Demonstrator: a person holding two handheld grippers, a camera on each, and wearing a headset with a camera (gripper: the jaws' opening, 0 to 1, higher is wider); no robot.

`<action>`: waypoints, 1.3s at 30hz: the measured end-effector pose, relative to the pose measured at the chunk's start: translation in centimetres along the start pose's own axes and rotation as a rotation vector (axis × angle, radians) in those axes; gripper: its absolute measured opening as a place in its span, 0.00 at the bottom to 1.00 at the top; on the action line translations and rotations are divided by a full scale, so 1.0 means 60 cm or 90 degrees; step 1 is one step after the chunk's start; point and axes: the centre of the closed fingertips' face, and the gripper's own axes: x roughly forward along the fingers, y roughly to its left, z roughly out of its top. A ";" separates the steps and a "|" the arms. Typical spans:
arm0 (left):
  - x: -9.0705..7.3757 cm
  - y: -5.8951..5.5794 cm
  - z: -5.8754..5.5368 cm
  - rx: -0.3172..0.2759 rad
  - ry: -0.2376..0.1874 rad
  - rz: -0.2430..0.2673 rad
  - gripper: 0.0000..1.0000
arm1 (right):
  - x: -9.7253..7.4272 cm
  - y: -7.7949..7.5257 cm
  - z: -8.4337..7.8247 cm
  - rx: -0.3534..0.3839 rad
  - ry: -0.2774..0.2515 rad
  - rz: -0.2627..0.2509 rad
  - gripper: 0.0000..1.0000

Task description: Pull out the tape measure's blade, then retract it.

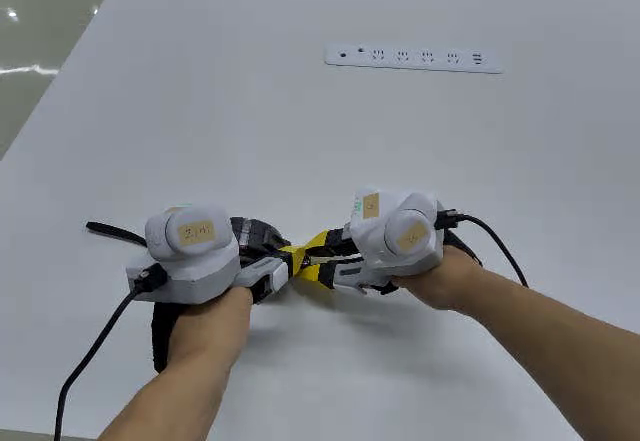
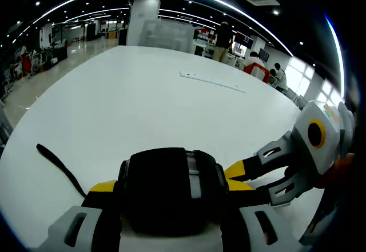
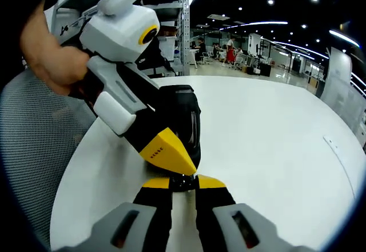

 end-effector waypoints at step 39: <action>0.003 -0.004 -0.002 0.018 0.004 0.013 0.70 | 0.006 -0.002 -0.003 -0.046 0.011 0.004 0.17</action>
